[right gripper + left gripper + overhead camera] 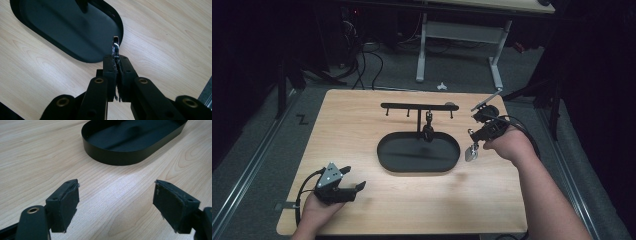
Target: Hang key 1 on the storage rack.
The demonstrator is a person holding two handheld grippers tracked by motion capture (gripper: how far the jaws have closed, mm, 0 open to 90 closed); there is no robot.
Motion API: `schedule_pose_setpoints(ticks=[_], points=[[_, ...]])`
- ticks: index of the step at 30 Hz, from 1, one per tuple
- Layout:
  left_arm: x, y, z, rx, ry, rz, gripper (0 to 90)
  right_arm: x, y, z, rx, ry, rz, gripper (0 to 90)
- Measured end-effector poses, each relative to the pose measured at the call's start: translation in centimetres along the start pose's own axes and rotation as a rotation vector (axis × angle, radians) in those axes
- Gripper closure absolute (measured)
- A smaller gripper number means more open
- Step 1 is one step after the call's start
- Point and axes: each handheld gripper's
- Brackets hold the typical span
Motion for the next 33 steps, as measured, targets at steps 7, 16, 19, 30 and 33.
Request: schedule_pose_setpoints(ticks=[7,16,19,30,33], points=[[-0.1,0.1,-0.1,-0.003,-0.001,-0.004,21.5,1.2,0.0,-0.6,0.005,0.020,0.002,86.3],[-0.2,0.0,-0.2,-0.008,-0.012,-0.007,21.6,3.1,0.1,-1.1,0.012,0.045,0.001,86.3],[-0.2,0.1,-0.3,-0.017,-0.003,0.001,21.7,3.7,0.1,-1.3,0.012,0.046,0.001,86.3],[0.0,-0.1,-0.2,-0.017,-0.015,-0.008,22.0,5.4,0.7,-2.0,0.011,0.073,0.007,86.3],[-0.1,-0.2,-0.1,-0.020,-0.022,-0.023,21.9,5.5,0.6,-2.2,0.021,0.076,0.006,86.3]])
Point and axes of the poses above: each handheld gripper's, and its own axes: y roughly backward along the jaws, x roughly out of its top, z roughly to its right, and after that the axes turned 15 degrees about -z, right-handed
